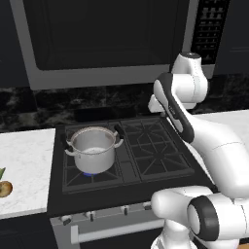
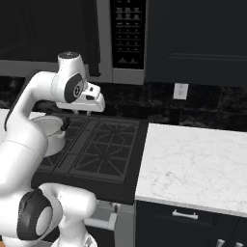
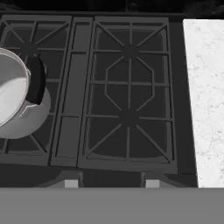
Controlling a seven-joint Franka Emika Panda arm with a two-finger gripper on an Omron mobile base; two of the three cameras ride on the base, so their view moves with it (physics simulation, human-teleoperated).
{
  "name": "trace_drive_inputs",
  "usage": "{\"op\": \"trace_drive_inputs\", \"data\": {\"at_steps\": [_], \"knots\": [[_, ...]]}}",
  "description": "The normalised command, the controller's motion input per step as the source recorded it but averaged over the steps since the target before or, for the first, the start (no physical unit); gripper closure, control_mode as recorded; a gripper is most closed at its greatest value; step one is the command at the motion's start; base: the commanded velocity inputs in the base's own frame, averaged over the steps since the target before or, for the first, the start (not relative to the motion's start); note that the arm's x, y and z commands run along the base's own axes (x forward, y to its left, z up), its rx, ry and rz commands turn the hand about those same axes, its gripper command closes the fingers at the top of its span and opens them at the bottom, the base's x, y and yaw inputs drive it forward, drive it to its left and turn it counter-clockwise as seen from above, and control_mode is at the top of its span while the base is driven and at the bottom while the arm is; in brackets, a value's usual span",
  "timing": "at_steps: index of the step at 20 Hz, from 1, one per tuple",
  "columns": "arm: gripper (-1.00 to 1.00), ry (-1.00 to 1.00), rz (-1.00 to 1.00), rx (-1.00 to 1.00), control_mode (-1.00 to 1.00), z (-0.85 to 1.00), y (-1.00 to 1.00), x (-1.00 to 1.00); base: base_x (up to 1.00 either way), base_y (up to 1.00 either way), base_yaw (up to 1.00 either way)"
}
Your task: Put the corn and onion in the pot. Retrieve the spatula and lightly stir the vegetables in the pot.
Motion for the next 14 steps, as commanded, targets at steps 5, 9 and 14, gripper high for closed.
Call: {"op": "trace_drive_inputs", "data": {"at_steps": [5, 9, 14], "knots": [[-1.00, 0.03, -0.01, -0.01, -1.00, -0.07, 0.30, -0.28, 0.00, 0.00, 0.00], [-1.00, 0.07, -0.12, -0.01, -1.00, 0.00, 1.00, -0.25, 0.00, 0.00, 0.00], [-1.00, -0.02, -0.12, 0.00, -1.00, 0.10, 0.84, -0.23, 0.00, 0.00, 0.00]]}}
